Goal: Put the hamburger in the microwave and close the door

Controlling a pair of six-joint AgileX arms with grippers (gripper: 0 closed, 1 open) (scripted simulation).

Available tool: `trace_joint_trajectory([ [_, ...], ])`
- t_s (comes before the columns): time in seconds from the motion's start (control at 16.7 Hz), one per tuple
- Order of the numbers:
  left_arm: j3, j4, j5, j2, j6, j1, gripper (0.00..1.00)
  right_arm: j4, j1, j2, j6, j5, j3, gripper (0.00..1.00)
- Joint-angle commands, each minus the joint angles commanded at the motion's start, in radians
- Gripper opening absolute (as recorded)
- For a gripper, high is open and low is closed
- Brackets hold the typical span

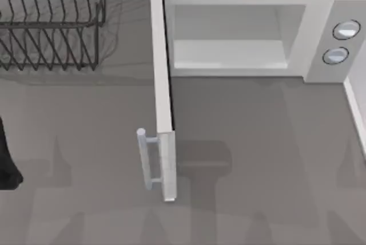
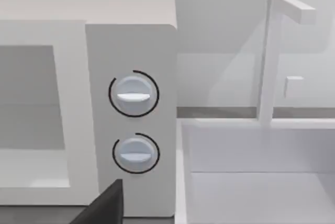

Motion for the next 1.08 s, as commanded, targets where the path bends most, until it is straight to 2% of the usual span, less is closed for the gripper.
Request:
trace_joint_trajectory([
  [0.18,0.0,0.0,0.0,0.0,0.0,0.0,1.0,-0.012,0.0,0.013,-0.012,0.0,0.01,1.0],
  [0.36,0.0,0.0,0.0,0.0,0.0,0.0,1.0,-0.096,0.005,0.109,-0.105,0.001,0.079,1.0],
  [1.08,0.0,0.0,0.0,0.0,0.0,0.0,1.0,-0.775,0.045,1.065,-0.829,-0.004,0.589,1.0],
])
